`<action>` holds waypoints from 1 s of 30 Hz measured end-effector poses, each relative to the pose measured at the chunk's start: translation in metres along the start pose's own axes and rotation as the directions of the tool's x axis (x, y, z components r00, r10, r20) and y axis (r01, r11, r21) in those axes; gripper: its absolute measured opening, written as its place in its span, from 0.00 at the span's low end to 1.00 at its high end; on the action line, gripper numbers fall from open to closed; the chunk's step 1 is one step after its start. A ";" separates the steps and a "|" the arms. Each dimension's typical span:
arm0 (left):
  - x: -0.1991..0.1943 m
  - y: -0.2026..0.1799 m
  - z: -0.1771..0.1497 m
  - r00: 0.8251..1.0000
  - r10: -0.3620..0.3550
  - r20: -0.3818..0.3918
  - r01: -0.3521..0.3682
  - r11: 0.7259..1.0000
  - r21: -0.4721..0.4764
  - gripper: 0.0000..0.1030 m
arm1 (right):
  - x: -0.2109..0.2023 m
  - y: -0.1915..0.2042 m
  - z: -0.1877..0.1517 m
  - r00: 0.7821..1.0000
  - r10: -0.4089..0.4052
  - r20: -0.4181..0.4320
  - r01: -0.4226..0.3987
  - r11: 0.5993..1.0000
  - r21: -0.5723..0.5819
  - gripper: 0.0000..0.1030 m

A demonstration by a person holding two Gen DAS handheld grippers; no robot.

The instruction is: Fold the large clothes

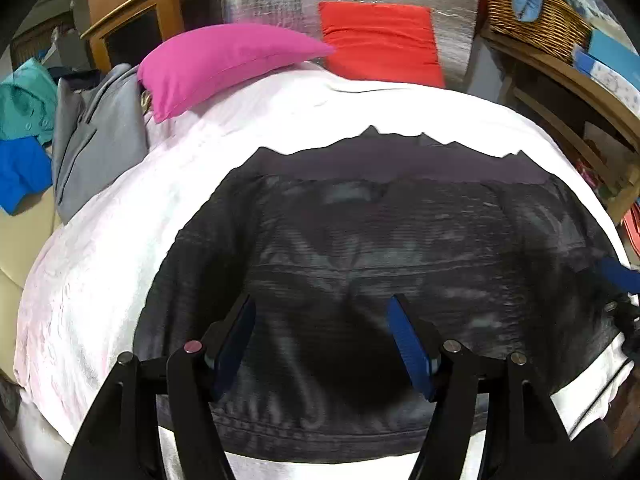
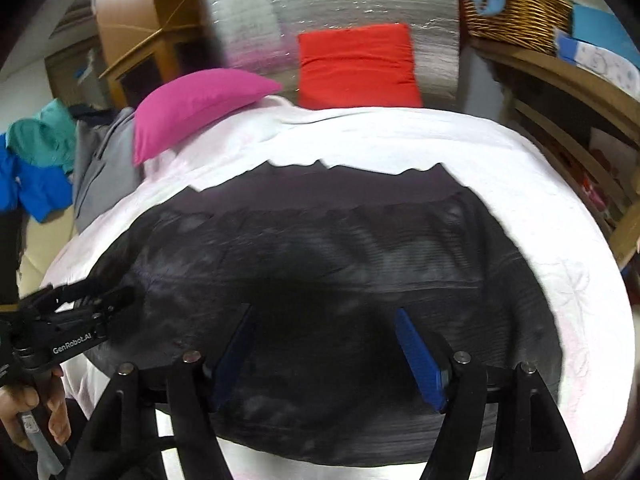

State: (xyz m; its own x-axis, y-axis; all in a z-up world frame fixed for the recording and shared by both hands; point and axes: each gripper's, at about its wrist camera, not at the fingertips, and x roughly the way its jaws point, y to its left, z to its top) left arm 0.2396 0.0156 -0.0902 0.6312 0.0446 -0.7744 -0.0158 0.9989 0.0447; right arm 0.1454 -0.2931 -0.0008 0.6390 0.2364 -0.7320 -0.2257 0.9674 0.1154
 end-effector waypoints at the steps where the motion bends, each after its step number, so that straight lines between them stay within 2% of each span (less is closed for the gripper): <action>1: 0.001 -0.005 -0.003 1.000 -0.005 -0.002 0.005 1.000 0.006 0.68 | 0.008 0.001 -0.003 1.000 0.005 -0.007 -0.005 1.000 0.004 0.73; 3: 0.010 -0.014 -0.010 1.000 -0.004 -0.024 0.004 1.000 0.025 0.69 | 0.017 0.002 -0.014 1.000 0.005 -0.028 -0.004 1.000 0.004 0.73; 5: 0.029 -0.023 -0.021 0.998 0.028 -0.062 -0.024 0.997 0.068 0.70 | 0.037 0.001 -0.025 0.997 0.010 -0.075 -0.010 1.000 -0.003 0.76; 8: 0.032 -0.027 -0.026 0.997 0.055 -0.049 -0.050 0.994 0.097 0.71 | 0.037 0.003 -0.028 0.997 -0.005 -0.077 0.004 1.000 -0.013 0.76; 11: 0.016 -0.020 -0.021 0.998 0.029 -0.058 -0.025 0.997 0.071 0.71 | 0.021 0.001 -0.022 0.998 0.012 -0.068 -0.011 1.000 0.016 0.77; 13: -0.004 -0.011 -0.020 0.999 0.031 0.006 -0.032 0.997 0.066 0.71 | 0.008 0.000 -0.019 1.000 -0.001 -0.030 0.001 1.000 0.005 0.77; 15: -0.014 0.001 -0.023 0.997 0.069 0.040 -0.071 0.996 0.050 0.71 | -0.001 -0.007 -0.018 1.000 -0.023 -0.002 0.023 1.000 0.009 0.80; 18: -0.012 0.035 -0.035 0.994 0.110 0.023 -0.109 0.993 -0.034 0.71 | -0.003 -0.033 -0.025 0.998 -0.062 0.000 0.062 0.996 0.070 0.81; 20: 0.003 0.053 -0.045 0.992 0.115 -0.044 -0.118 0.990 -0.080 0.73 | 0.002 -0.052 -0.034 0.998 -0.067 -0.023 0.069 0.989 0.127 0.81; 21: 0.013 0.060 -0.052 0.993 0.096 -0.074 -0.102 0.991 -0.087 0.77 | 0.006 -0.059 -0.039 0.998 -0.055 -0.037 0.060 0.988 0.144 0.81; 25: 0.000 0.059 -0.051 0.994 0.096 -0.047 -0.100 0.992 -0.075 0.78 | -0.003 -0.052 -0.038 0.998 -0.056 -0.021 0.058 0.993 0.101 0.81; 28: -0.019 0.062 -0.053 0.997 0.074 0.025 -0.071 0.992 -0.102 0.78 | -0.021 -0.055 -0.042 0.998 -0.037 0.045 0.030 0.990 0.137 0.81; 30: -0.016 0.067 -0.058 0.996 0.086 0.015 -0.084 0.990 -0.112 0.80 | -0.019 -0.062 -0.048 0.996 -0.077 0.044 0.070 0.986 0.150 0.88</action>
State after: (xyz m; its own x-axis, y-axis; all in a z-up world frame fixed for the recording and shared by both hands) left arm 0.1837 0.0824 -0.1111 0.6388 0.1305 -0.7582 -0.1554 0.9871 0.0391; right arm 0.1124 -0.3615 -0.0262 0.6863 0.1648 -0.7084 -0.0677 0.9842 0.1633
